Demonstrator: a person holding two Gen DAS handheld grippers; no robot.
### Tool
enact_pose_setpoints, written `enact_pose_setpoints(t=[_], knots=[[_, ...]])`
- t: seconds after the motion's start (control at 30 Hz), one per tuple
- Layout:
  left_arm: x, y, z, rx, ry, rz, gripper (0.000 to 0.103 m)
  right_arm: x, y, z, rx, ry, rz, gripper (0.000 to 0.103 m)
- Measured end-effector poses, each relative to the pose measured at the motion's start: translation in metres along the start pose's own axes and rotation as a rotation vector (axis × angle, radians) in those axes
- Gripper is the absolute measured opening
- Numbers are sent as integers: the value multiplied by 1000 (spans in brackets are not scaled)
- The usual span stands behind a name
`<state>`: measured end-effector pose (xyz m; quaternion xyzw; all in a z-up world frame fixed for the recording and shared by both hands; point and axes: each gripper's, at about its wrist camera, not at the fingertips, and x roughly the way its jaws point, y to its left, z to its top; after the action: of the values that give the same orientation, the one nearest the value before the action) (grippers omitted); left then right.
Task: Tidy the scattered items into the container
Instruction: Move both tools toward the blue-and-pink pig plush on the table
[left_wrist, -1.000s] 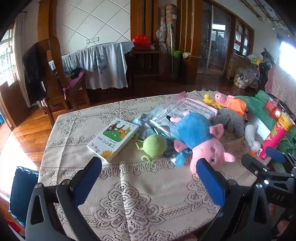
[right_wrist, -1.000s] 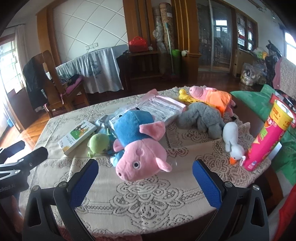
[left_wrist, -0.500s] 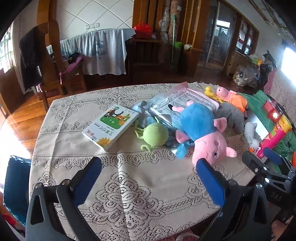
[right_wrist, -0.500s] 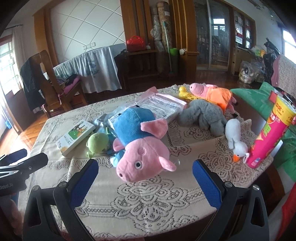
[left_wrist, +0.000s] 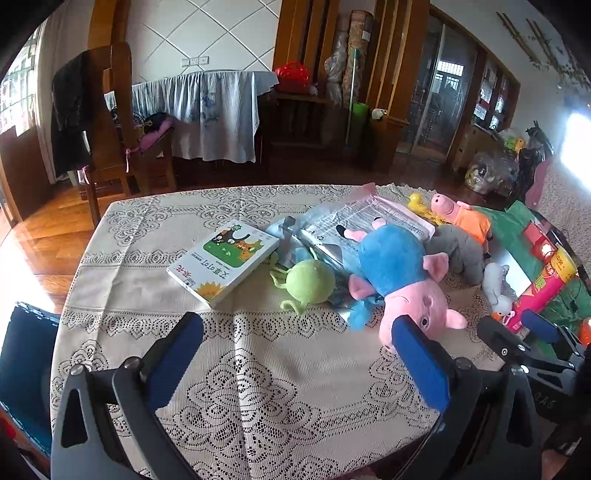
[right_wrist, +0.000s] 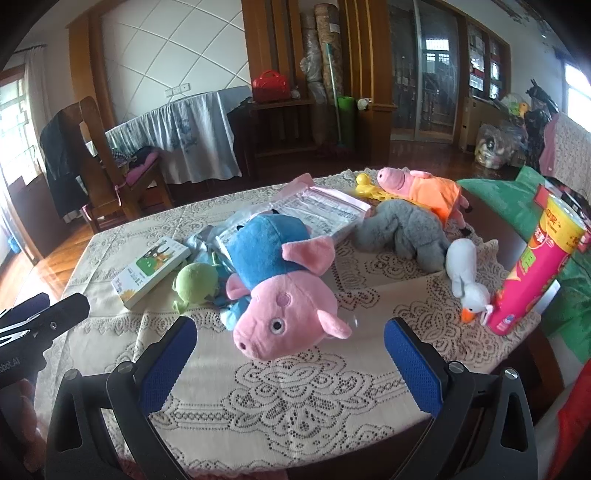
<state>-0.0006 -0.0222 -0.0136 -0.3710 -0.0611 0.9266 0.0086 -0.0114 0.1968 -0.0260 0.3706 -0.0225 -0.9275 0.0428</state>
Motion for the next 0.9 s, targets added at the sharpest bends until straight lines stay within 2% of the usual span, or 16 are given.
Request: enact_pose_setpoints(t=[0.4,0.9], knots=[[3,-10,-2,63,27,38,103,-3,-2,-1,15,-8,12,103],[18,-5,-1,52,49,26,103,11,-16,-4,34,29,-11,103]])
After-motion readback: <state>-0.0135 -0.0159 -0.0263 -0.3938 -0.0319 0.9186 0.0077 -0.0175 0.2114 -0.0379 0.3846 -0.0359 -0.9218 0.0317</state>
